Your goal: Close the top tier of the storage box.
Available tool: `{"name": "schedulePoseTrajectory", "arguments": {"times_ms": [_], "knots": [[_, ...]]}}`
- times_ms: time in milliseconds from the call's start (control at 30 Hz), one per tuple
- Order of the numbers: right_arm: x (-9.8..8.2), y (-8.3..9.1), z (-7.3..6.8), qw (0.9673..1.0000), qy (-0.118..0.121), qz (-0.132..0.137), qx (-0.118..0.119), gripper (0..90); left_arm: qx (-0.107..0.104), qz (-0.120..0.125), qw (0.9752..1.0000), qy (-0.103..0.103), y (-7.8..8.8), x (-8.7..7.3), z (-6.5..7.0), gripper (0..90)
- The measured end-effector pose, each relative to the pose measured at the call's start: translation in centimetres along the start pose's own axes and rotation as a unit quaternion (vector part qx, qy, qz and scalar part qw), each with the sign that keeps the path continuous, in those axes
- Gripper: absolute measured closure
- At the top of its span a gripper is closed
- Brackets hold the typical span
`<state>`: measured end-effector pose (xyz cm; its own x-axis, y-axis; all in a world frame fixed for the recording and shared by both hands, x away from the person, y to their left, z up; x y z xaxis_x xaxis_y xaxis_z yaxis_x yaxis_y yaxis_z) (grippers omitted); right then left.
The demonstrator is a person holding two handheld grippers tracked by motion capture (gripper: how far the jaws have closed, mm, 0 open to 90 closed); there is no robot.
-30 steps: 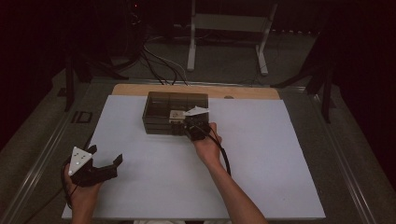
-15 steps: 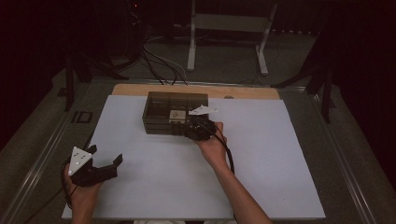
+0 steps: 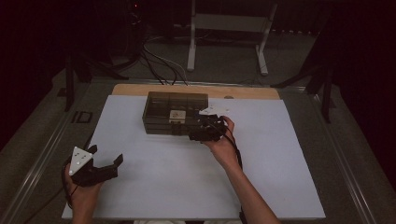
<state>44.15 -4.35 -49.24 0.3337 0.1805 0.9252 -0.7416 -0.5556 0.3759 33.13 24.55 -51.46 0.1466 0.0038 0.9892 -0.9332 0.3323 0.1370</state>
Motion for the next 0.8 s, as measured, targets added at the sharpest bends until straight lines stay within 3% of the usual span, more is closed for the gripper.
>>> {"name": "schedulePoseTrajectory", "arguments": {"times_ms": [200, 333, 667, 800], "knots": [[0.0, 1.0, 0.8, 1.0, -0.002, 0.006, -0.007, 11.7, 0.0, 0.0, 1.0, 0.0, 0.0, 0.0, 0.0, 1.2], [0.3, 2.0, 1.8, 0.9994, -0.009, 0.025, -0.02, 11.7, -0.001, 0.0, 1.0, 0.0, 0.0, 0.0, 0.0, 1.2], [-0.3, 3.8, 2.6, 0.9994, -0.025, 0.025, -0.005, 2.9, -0.001, 0.0, 1.0, 0.0, 0.1, 0.0, 0.0, 1.2], [-0.6, 4.7, 3.0, 0.9993, -0.019, 0.03, -0.015, 0.0, -0.003, 0.001, 1.0, 0.002, 0.1, 0.1, 0.0, 1.2]]}}
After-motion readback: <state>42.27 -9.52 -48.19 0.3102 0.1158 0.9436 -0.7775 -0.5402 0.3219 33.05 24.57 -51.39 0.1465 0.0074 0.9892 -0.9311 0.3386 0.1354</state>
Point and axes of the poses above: each handheld gripper's, and its own axes: y roughly backward along the jaws, x roughly out of its top, z roughly to its right, the point moved 10 cm from there along -y, roughly forward along the jaws, and after that the axes turned 14 degrees about z, right-handed, at the moved point
